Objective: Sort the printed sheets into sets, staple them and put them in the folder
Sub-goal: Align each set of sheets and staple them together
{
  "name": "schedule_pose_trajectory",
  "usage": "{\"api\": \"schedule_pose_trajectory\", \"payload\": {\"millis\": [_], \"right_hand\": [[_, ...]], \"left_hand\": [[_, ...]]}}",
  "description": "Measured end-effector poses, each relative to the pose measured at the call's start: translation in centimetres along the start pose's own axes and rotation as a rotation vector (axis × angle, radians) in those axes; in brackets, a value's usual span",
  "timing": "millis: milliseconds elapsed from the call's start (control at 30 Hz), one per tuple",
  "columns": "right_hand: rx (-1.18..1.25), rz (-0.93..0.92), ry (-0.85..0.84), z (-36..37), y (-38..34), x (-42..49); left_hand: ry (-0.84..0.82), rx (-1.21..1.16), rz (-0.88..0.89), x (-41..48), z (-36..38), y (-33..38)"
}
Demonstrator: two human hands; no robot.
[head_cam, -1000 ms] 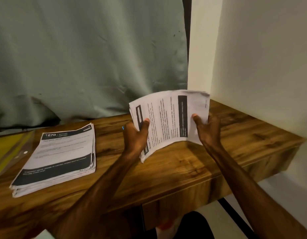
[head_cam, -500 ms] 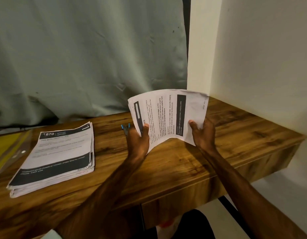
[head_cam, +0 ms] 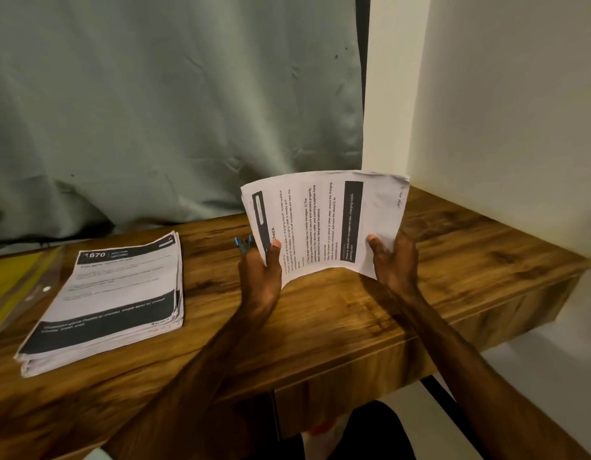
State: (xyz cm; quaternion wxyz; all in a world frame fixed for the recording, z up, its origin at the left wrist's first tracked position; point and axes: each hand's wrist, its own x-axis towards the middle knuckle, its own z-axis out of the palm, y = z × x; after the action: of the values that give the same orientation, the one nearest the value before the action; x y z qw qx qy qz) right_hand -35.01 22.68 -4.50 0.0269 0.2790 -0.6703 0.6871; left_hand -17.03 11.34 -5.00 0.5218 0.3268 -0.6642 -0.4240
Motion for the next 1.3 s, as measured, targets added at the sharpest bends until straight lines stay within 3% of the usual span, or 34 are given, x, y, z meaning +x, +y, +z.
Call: {"api": "schedule_pose_trajectory", "payload": {"millis": [100,400,567,733,833,1100,1300], "right_hand": [[0.019,-0.04,0.028,0.0,0.1,0.0],[-0.076,-0.007,-0.085,-0.5,0.1,1.2],[0.084,0.187,-0.313,-2.3,-0.9,2.6],[0.334,0.412,-0.401,-2.2,-1.1,1.8],[0.461,0.49,-0.441,-1.2,-0.5,0.5],[0.662,0.557,-0.451,-2.3,0.6,2.9],[0.39,0.419,-0.508,-3.1,-1.5,5.3]], "left_hand": [[0.043,-0.012,0.042,0.2,-0.2,0.0],[-0.11,0.155,-0.028,1.9,-2.0,-0.1],[-0.102,-0.096,-0.255,4.9,-5.6,1.8],[-0.034,-0.364,-0.314,7.1,-7.0,2.4],[-0.011,-0.378,-0.273,7.2,-6.7,2.4],[-0.047,-0.07,-0.055,9.1,-9.0,5.2],[-0.054,-0.013,0.039,11.0,-10.3,6.9]]}}
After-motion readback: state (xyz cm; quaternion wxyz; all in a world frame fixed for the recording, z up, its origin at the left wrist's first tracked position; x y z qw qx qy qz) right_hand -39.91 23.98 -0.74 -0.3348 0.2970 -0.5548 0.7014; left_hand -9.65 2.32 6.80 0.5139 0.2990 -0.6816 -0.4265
